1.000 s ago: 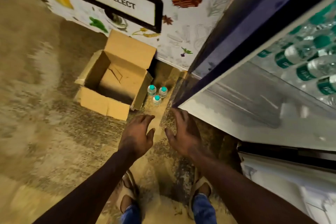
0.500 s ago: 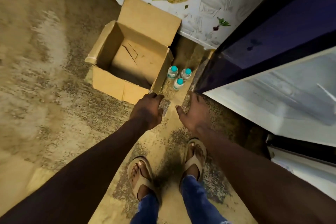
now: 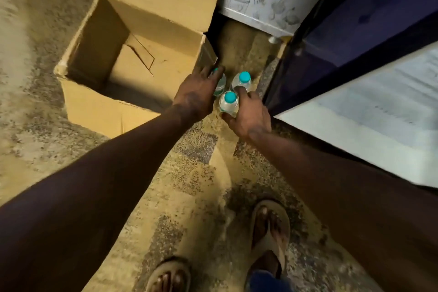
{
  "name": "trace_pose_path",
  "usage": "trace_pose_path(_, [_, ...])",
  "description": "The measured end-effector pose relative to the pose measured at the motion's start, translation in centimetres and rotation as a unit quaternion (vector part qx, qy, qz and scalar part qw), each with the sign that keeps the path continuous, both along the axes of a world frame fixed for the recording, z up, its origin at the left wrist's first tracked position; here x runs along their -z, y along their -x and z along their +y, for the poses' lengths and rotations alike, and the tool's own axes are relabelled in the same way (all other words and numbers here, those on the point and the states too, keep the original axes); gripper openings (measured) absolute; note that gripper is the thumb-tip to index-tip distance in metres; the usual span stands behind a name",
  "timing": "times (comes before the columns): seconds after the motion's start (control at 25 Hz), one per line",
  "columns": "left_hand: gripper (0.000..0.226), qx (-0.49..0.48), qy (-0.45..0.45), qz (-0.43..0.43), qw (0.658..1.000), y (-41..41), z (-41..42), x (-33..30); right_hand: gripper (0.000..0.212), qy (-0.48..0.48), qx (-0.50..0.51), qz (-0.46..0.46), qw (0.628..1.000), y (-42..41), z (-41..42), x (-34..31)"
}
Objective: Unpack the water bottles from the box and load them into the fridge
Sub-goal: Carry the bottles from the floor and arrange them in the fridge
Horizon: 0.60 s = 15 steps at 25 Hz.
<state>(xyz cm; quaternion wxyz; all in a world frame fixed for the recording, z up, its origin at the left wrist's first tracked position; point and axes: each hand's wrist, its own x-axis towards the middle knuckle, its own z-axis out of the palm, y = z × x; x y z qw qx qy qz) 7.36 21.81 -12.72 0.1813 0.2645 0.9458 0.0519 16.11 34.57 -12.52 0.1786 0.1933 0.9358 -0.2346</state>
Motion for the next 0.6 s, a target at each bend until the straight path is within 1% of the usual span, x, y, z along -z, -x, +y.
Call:
trace_pose_path(0.08, [0.094,0.021,0.017,0.02,0.999,0.7,0.4,1.6,0.074,0.005,0.026,0.015,1.0,0.4,-0.1,2.2])
trace_pose_path(0.16, [0.094,0.024,0.026,0.07,0.997,0.4,0.4,3.2,0.072,0.024,0.05,0.053,0.997,0.6,-0.5,4.0])
trace_pose_path(0.24, [0.089,0.013,0.012,0.086,0.996,0.3,0.7,4.4,0.067,0.046,0.06,0.101,0.992,0.7,-0.5,5.9])
trace_pose_path(0.36, [0.075,-0.001,-0.008,0.124,0.992,0.5,1.0,4.9,0.063,0.094,0.052,0.15,0.983,0.7,-0.3,7.4])
trace_pose_path(0.52, [0.073,0.025,0.002,0.125,0.992,0.2,0.9,4.5,0.055,0.142,0.052,0.194,0.969,0.1,0.7,8.4])
trace_pose_path(0.6, [0.069,0.016,0.005,0.107,0.994,0.9,1.2,4.4,0.055,0.163,0.05,0.193,0.966,0.2,1.0,8.6])
